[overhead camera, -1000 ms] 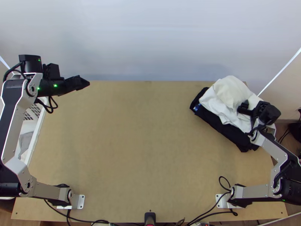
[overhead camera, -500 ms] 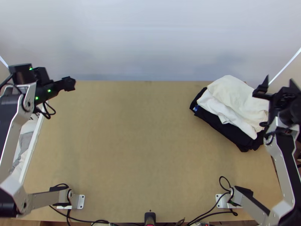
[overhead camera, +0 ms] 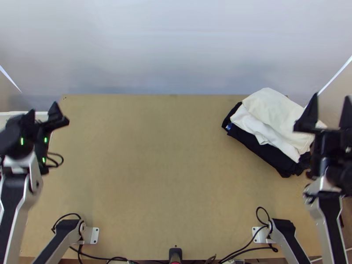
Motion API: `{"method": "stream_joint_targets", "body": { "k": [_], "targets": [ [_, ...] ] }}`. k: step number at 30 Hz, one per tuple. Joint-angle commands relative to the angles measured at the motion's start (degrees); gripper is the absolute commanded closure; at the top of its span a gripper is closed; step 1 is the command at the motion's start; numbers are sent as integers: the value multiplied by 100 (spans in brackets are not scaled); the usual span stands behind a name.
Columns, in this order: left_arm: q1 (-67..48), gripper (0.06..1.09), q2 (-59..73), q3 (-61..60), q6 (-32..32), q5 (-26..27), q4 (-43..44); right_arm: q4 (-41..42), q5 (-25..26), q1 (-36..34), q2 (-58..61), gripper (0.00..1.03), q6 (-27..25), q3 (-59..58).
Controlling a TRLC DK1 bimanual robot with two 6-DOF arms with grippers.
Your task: Fold the t-shirt
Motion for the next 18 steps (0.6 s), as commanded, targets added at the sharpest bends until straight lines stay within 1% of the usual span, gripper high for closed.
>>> {"method": "stream_joint_targets", "body": {
  "k": [1, 2, 7, 12, 13, 14, 16, 18],
  "targets": [
    [-313, 10, -1732, -1790, 824, -858, 1496, 480, -168, 756, -1161, 4, 121, -1285],
    [-313, 10, -1995, -2027, 912, -885, 1707, 480, -168, 844, -1337, 4, 130, -1461],
    [-542, 10, -3349, -3187, 1369, -894, 1926, 506, -168, 1310, -2602, 4, 174, -2445],
    [-735, 10, -4720, -4066, 1659, -744, 1935, 445, -168, 1556, -3938, 4, -221, -3438],
    [-788, 10, -4764, -4180, 1685, -727, 1909, 366, -168, 1600, -4237, 4, -239, -3623],
    [-788, 10, -4764, -4207, 1650, -735, 1724, 410, -168, 1618, -4255, 4, -274, -3763],
    [-735, 10, -4764, -4356, 1527, -735, 1680, 295, -168, 1618, -4237, 4, -213, -3834],
    [-691, 10, -4764, -4655, 1545, -744, 1698, 243, -168, 1627, -4246, 4, -177, -4001]
  ]
}}
